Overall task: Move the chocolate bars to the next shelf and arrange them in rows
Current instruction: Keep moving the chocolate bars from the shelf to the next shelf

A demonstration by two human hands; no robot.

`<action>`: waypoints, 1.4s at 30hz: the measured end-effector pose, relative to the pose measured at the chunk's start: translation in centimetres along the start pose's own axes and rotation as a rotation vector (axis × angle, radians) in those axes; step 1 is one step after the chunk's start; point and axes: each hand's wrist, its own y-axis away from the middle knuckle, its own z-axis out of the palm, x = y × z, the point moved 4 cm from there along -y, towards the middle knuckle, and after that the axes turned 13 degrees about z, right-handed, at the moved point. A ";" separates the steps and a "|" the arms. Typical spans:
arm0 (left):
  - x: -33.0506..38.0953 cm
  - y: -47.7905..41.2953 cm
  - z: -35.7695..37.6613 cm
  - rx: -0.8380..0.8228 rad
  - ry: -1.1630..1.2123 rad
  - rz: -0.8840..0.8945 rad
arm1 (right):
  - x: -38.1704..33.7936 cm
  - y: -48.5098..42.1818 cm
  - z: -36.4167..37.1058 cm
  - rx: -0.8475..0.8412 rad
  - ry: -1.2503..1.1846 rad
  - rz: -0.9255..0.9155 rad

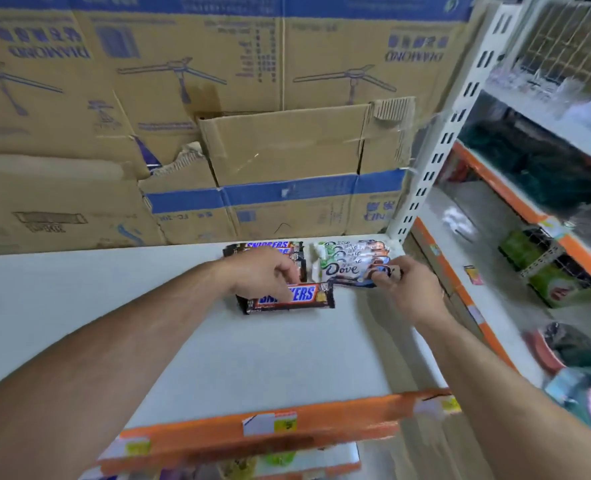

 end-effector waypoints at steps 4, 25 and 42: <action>0.2 0.7 1.1 0.002 0.007 -0.088 | 1.2 -1.2 0.5 0.004 0.026 0.012; -0.3 2.7 0.6 0.098 -0.070 -0.130 | 1.6 2.0 0.9 0.284 -0.094 -0.099; -3.9 3.0 0.2 0.408 -0.684 0.137 | -1.8 7.3 7.5 0.227 0.471 -0.509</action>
